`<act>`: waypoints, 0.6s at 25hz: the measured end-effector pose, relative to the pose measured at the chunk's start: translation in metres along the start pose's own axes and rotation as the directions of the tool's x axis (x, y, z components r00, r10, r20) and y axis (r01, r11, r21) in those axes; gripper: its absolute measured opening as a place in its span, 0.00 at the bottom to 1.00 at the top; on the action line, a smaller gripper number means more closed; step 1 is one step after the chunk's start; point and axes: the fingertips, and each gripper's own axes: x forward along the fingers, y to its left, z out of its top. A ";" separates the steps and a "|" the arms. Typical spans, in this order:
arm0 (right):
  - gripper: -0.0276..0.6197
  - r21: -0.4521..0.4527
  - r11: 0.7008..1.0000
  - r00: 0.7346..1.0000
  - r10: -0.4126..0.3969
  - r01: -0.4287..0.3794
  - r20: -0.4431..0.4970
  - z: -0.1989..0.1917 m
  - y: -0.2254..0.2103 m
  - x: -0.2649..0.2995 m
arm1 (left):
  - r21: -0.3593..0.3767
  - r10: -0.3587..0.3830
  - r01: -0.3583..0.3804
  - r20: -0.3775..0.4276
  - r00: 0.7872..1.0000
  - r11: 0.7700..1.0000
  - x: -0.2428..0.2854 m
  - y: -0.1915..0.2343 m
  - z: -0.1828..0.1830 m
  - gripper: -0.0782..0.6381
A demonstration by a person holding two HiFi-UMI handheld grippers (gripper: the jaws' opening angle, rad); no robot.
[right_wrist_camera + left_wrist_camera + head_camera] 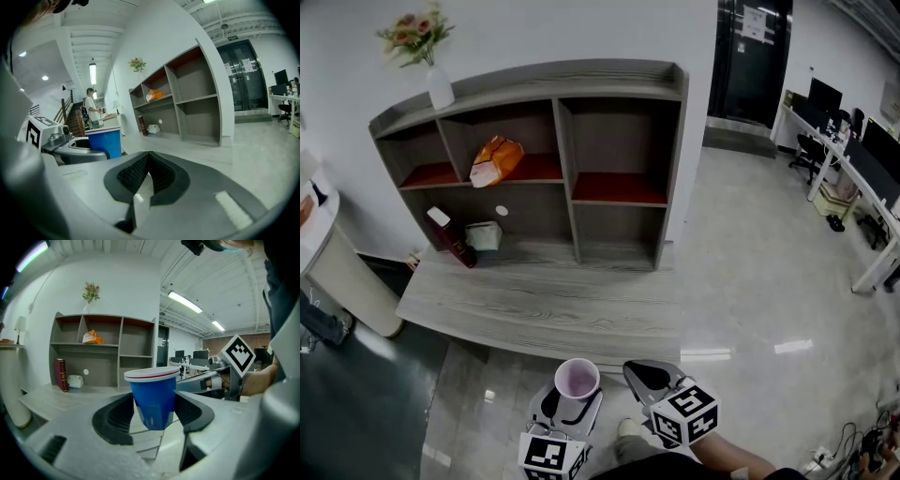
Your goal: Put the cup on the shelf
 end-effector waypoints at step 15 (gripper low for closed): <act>0.04 -0.025 1.000 0.999 0.012 -0.011 0.053 0.047 -0.073 0.028 | 0.007 -0.020 0.020 -0.016 1.000 1.000 0.086 0.011 0.036 0.48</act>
